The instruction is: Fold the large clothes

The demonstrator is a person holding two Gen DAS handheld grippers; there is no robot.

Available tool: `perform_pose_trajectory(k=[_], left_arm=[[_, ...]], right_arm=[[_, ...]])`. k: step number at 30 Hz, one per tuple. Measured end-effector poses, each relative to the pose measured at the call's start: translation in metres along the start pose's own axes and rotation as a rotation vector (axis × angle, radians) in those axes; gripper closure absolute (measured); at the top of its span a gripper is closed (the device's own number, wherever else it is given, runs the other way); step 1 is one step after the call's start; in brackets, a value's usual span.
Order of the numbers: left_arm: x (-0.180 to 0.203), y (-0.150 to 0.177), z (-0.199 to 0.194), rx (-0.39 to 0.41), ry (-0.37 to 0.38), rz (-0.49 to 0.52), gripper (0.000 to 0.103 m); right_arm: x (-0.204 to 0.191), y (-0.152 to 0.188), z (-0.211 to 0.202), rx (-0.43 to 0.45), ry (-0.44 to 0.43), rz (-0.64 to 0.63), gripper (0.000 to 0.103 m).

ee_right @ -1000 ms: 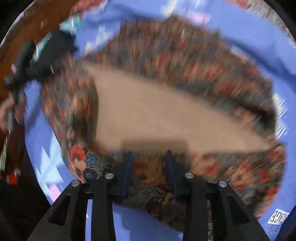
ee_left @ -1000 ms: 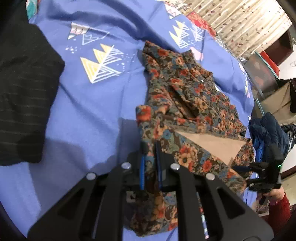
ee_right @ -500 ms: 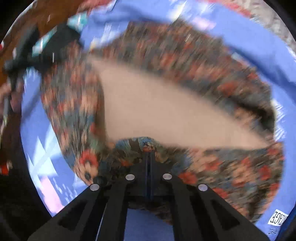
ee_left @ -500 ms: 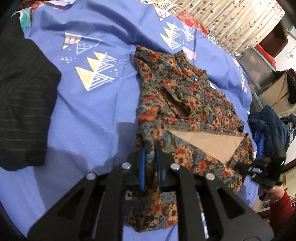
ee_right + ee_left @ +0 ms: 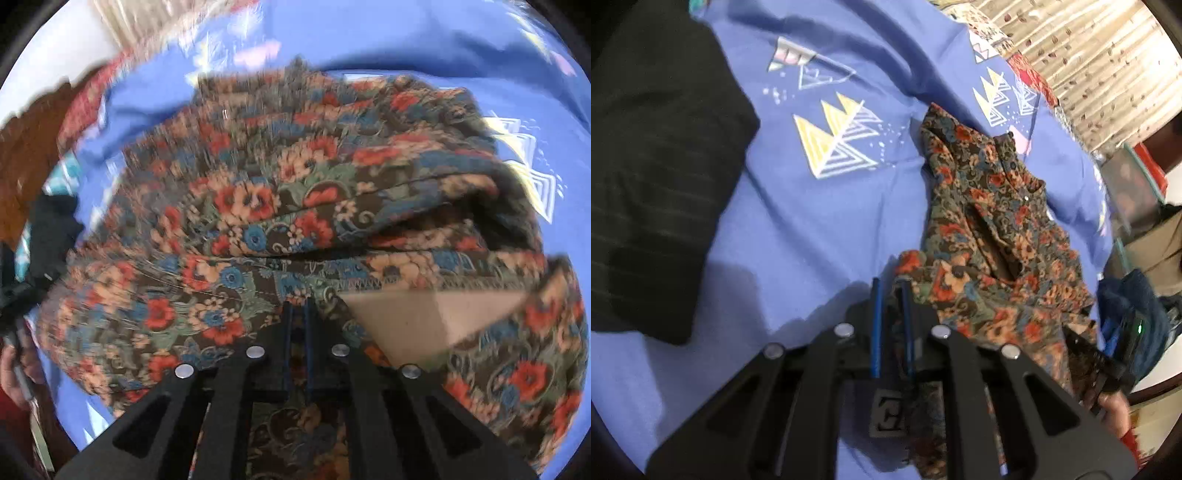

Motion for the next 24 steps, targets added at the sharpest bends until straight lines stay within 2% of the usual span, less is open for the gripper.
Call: perform_pose_trajectory(k=[3, 5, 8, 10, 11, 13, 15, 16, 17, 20, 21, 22, 23, 24], left_arm=[[0.003, -0.005, -0.010, 0.003, 0.048, 0.009, 0.093], [0.005, -0.011, -0.027, 0.041, 0.078, 0.009, 0.093], [0.009, -0.020, -0.053, 0.085, 0.100, 0.018, 0.093], [0.014, -0.019, -0.063, 0.074, 0.116, 0.025, 0.093], [0.020, -0.014, -0.067, 0.054, 0.114, 0.053, 0.093], [0.032, 0.001, -0.068, 0.005, 0.094, 0.123, 0.093], [0.045, 0.022, -0.058, -0.076, 0.040, 0.200, 0.090], [0.048, 0.030, -0.053, -0.104, 0.022, 0.217, 0.081], [0.050, 0.040, -0.045, -0.138, 0.003, 0.231, 0.076], [0.055, 0.059, -0.029, -0.165, 0.015, 0.255, 0.074], [0.058, 0.059, -0.026, -0.141, 0.019, 0.283, 0.086], [0.061, 0.057, -0.022, -0.121, 0.003, 0.318, 0.103], [0.063, 0.052, -0.014, -0.098, -0.054, 0.370, 0.102], [0.059, 0.045, -0.004, -0.090, -0.100, 0.376, 0.102]], right_arm=[[0.002, 0.002, -0.036, 0.084, -0.042, 0.043, 0.065], [0.001, 0.008, -0.059, 0.124, -0.047, 0.047, 0.059], [-0.002, 0.014, -0.084, 0.154, -0.003, 0.025, 0.056], [0.000, 0.025, -0.093, 0.160, 0.041, 0.011, 0.048], [0.000, 0.032, -0.098, 0.155, 0.081, 0.005, 0.045], [0.004, 0.045, -0.098, 0.140, 0.117, 0.003, 0.031], [0.009, 0.055, -0.098, 0.150, 0.130, 0.011, 0.026], [0.013, 0.059, -0.097, 0.153, 0.138, 0.019, 0.024], [0.017, 0.062, -0.095, 0.140, 0.160, 0.022, 0.024], [0.022, 0.066, -0.084, 0.113, 0.180, -0.003, 0.024], [0.026, 0.070, -0.085, 0.111, 0.208, -0.011, 0.024], [0.034, 0.069, -0.084, 0.121, 0.286, -0.011, 0.024], [0.043, 0.067, -0.085, 0.135, 0.329, 0.021, 0.024], [0.050, 0.066, -0.090, 0.157, 0.315, 0.069, 0.024]])
Point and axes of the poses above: each gripper's, at about its wrist camera, not at the fingertips, and z roughly the way its jaws point, x to its right, y to its underside, the point moved 1 cm from there along z, roughly the way its jaws point, and after that the axes turned 11 degrees about x, right-handed, at the moved point
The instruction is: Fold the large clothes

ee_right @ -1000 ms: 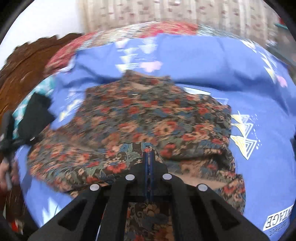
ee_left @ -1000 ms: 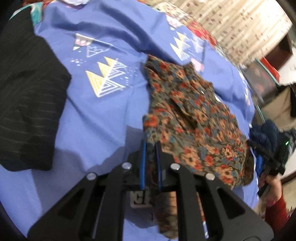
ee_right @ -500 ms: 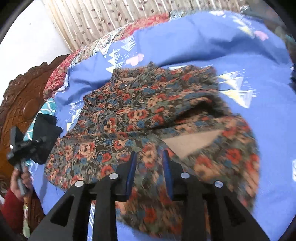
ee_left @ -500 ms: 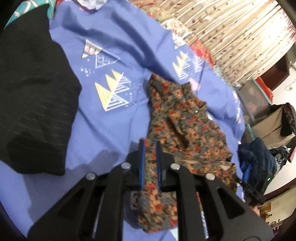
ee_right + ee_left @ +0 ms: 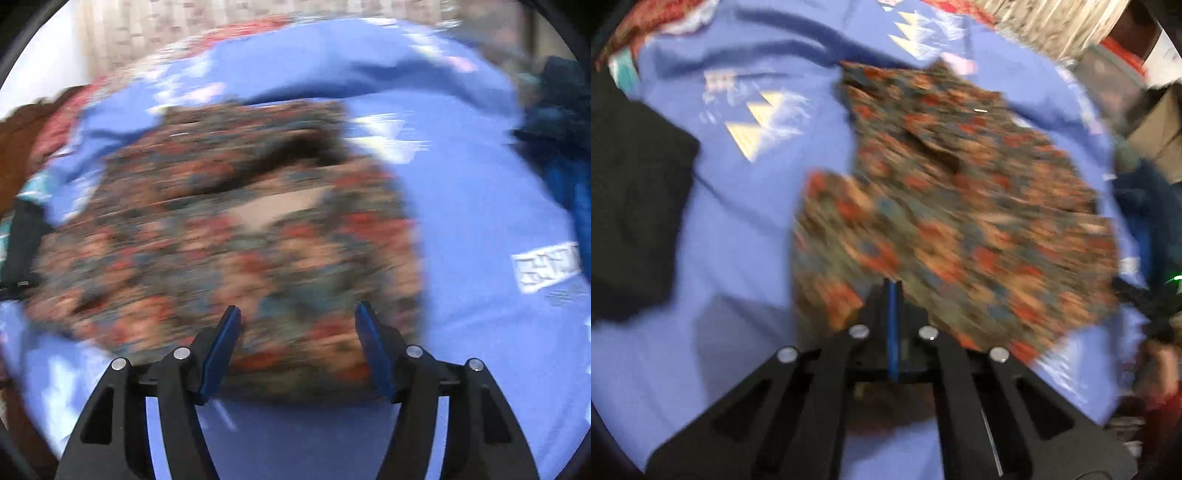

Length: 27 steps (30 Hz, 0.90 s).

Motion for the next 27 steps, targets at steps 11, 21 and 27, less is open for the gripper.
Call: perform_pose_trajectory(k=[11, 21, 27], left_arm=[[-0.009, -0.018, -0.027, 0.078, 0.023, -0.121, 0.102], [0.010, -0.013, 0.023, -0.036, -0.033, -0.021, 0.102], [0.005, -0.011, 0.020, -0.028, -0.018, -0.055, 0.102]], right_arm=[[0.010, -0.056, -0.006, 0.056, -0.010, -0.197, 0.024], [0.080, -0.075, 0.043, 0.048, -0.072, 0.153, 0.079], [0.096, -0.052, 0.025, 0.043, -0.128, 0.351, 0.070]])
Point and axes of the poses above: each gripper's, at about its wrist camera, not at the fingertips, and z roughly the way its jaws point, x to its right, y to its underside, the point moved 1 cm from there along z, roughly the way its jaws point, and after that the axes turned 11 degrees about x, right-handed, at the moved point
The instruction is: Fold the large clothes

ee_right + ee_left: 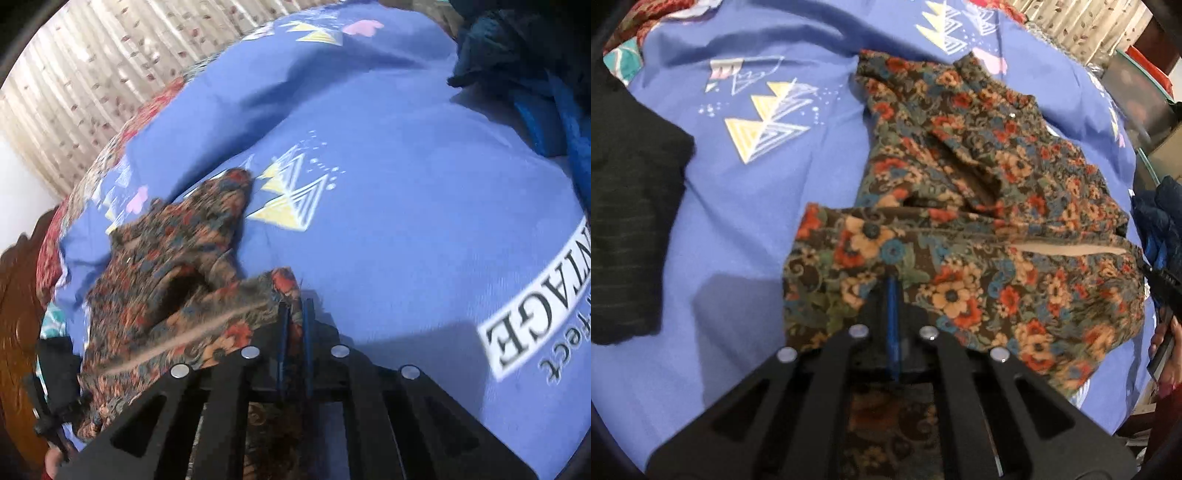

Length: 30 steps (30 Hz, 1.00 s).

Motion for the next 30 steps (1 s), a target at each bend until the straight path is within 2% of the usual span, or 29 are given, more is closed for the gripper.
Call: perform_pose_trajectory(k=[2, 3, 4, 5, 7, 9, 11, 12, 13, 14, 15, 16, 18, 21, 22, 23, 25, 27, 30], left_arm=[[-0.001, -0.002, -0.020, 0.036, 0.013, -0.006, 0.102], [-0.004, -0.003, -0.027, 0.049, 0.021, -0.022, 0.102], [-0.009, -0.003, -0.036, 0.058, 0.029, -0.046, 0.095], [-0.016, -0.001, -0.045, 0.062, 0.038, -0.081, 0.088], [-0.031, 0.008, -0.059, 0.052, 0.049, -0.145, 0.060], [-0.041, 0.019, -0.063, 0.005, 0.106, -0.223, 0.047], [-0.046, 0.031, -0.059, -0.044, 0.164, -0.283, 0.046], [-0.045, 0.037, -0.056, -0.059, 0.182, -0.302, 0.046], [-0.042, 0.041, -0.054, -0.057, 0.187, -0.298, 0.046], [-0.037, 0.043, -0.055, -0.046, 0.180, -0.273, 0.052], [-0.030, 0.043, -0.056, -0.034, 0.171, -0.221, 0.085], [-0.026, 0.042, -0.057, -0.034, 0.164, -0.196, 0.094], [-0.031, 0.036, -0.063, -0.025, 0.129, -0.184, 0.094], [-0.052, 0.034, -0.066, -0.041, 0.121, -0.229, 0.094], [-0.056, 0.035, -0.065, -0.047, 0.126, -0.236, 0.094], [-0.055, 0.038, -0.063, -0.055, 0.112, -0.227, 0.094], [-0.054, 0.043, -0.056, -0.075, 0.064, -0.177, 0.092], [-0.056, 0.053, -0.045, -0.117, 0.027, -0.182, 0.086], [-0.060, 0.052, -0.056, -0.094, 0.056, -0.242, 0.083]], right_arm=[[0.004, 0.004, -0.016, 0.011, -0.064, 0.067, 0.053], [0.005, 0.010, -0.027, 0.017, -0.107, 0.096, 0.040], [0.004, 0.015, -0.036, 0.018, -0.125, 0.099, 0.030], [0.003, 0.020, -0.043, 0.013, -0.137, 0.095, 0.026], [0.000, 0.036, -0.054, -0.026, -0.158, 0.069, 0.019], [-0.002, 0.051, -0.056, -0.081, -0.159, 0.044, 0.018], [-0.006, 0.065, -0.047, -0.154, -0.136, 0.001, 0.018], [-0.010, 0.072, -0.043, -0.174, -0.138, -0.022, 0.019], [-0.015, 0.076, -0.041, -0.169, -0.146, -0.049, 0.032], [-0.021, 0.076, -0.043, -0.162, -0.169, -0.074, 0.047], [-0.023, 0.076, -0.050, -0.147, -0.188, -0.072, 0.061], [-0.025, 0.070, -0.061, -0.107, -0.210, -0.064, 0.065], [-0.029, 0.061, -0.079, -0.065, -0.213, -0.097, 0.067], [-0.027, 0.064, -0.094, -0.070, -0.173, -0.170, 0.069], [-0.022, 0.069, -0.090, -0.089, -0.137, -0.194, 0.074], [-0.013, 0.078, -0.085, -0.117, -0.026, -0.244, 0.080], [0.014, 0.088, -0.076, -0.158, 0.069, -0.219, 0.081], [0.040, 0.090, -0.084, -0.151, 0.009, -0.043, 0.081], [0.044, 0.084, -0.104, -0.101, -0.048, 0.027, 0.079]])
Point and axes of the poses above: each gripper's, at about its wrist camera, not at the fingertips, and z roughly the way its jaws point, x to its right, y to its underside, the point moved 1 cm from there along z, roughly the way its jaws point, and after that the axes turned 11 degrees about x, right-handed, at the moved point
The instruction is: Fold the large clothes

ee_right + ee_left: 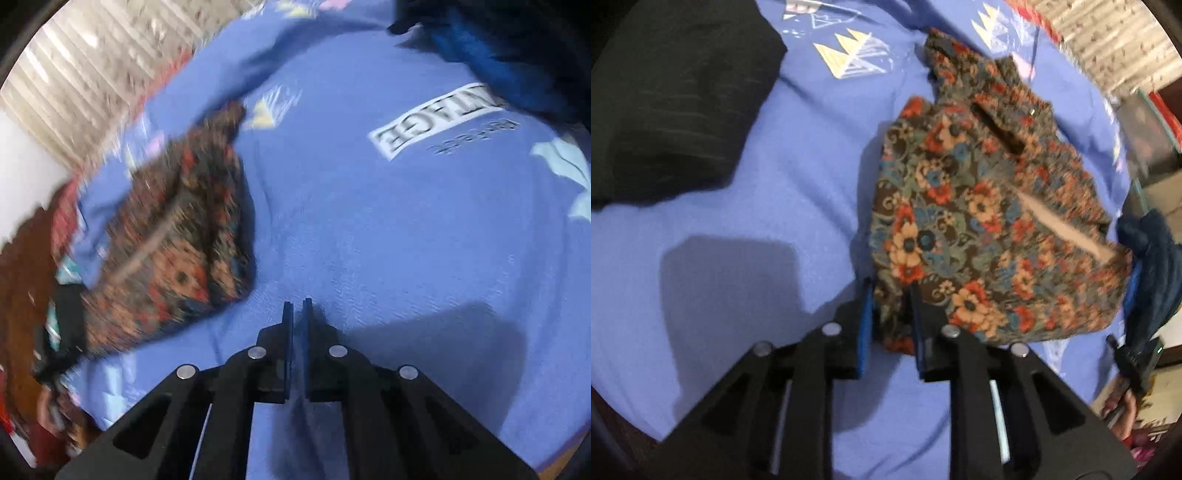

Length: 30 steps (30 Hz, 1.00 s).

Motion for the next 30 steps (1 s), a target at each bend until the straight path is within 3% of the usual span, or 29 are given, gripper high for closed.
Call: perform_pose_trajectory(k=[2, 3, 7, 10, 15, 18, 23, 24, 26, 28, 30], left_arm=[[-0.003, -0.001, -0.010, 0.014, 0.010, -0.027, 0.076], [-0.005, 0.000, -0.017, 0.028, 0.011, -0.040, 0.072], [-0.010, 0.009, -0.044, 0.062, 0.056, -0.110, 0.058], [-0.014, 0.024, -0.049, 0.047, 0.126, -0.201, 0.049], [-0.011, 0.049, -0.012, -0.066, 0.267, -0.375, 0.048], [-0.010, 0.051, 0.012, -0.075, 0.281, -0.467, 0.048], [-0.015, 0.043, 0.022, -0.038, 0.314, -0.548, 0.049], [-0.016, 0.041, 0.022, -0.038, 0.315, -0.550, 0.056], [-0.018, 0.038, 0.025, -0.054, 0.307, -0.553, 0.063], [-0.021, 0.037, 0.027, -0.056, 0.313, -0.566, 0.074], [-0.022, 0.037, 0.026, -0.055, 0.316, -0.572, 0.082]], right_arm=[[-0.004, -0.004, -0.005, -0.001, -0.053, 0.038, 0.076], [-0.007, -0.005, -0.007, -0.001, -0.080, 0.068, 0.070], [-0.024, 0.002, -0.005, 0.003, -0.160, 0.175, 0.028], [-0.038, 0.013, 0.006, -0.036, -0.202, 0.229, 0.014], [-0.048, 0.021, 0.041, -0.142, -0.193, 0.253, 0.013], [-0.042, 0.017, 0.057, -0.127, -0.184, 0.301, 0.013], [-0.048, 0.004, 0.067, -0.088, -0.168, 0.256, 0.013], [-0.048, 0.003, 0.068, -0.073, -0.161, 0.250, 0.017], [-0.047, 0.001, 0.069, -0.050, -0.125, 0.231, 0.035], [-0.042, -0.001, 0.069, -0.032, -0.168, 0.254, 0.061], [-0.043, -0.003, 0.067, -0.033, -0.202, 0.263, 0.068]])
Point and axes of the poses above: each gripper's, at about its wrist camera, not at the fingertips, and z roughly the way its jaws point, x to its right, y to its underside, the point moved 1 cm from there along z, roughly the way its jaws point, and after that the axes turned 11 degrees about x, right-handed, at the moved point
